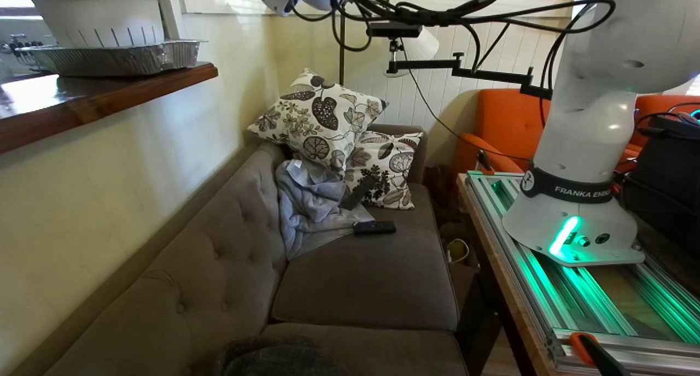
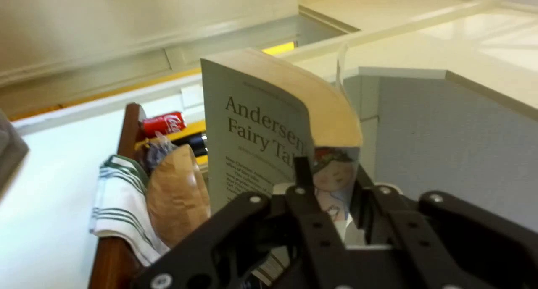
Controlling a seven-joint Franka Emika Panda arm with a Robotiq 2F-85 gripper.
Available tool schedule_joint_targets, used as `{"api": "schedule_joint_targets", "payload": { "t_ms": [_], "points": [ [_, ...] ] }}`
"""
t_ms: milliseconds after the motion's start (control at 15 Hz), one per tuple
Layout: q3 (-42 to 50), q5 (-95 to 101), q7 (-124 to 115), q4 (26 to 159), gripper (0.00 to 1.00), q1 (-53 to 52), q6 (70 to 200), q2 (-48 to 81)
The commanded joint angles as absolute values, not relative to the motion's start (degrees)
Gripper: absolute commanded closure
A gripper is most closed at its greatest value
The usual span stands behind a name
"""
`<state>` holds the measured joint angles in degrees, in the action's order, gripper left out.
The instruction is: Put the book on the kitchen counter
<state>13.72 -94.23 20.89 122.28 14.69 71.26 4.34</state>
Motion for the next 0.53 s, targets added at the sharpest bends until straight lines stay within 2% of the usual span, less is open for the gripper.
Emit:
{"api": "schedule_joint_targets", "payload": {
  "t_ms": [0, 333, 400, 467],
  "points": [
    [10.9, -106.4, 22.6, 118.9, 0.91, 11.5, 80.1, 7.7],
    [8.2, -119.4, 30.0, 115.4, 0.90, 7.7, 96.2, 13.5],
    [8.8, -114.9, 28.0, 117.9, 0.76, 8.4, 92.5, 11.3],
    [8.5, -116.5, 29.0, 117.3, 0.76, 7.9, 94.7, 12.4]
  ]
}}
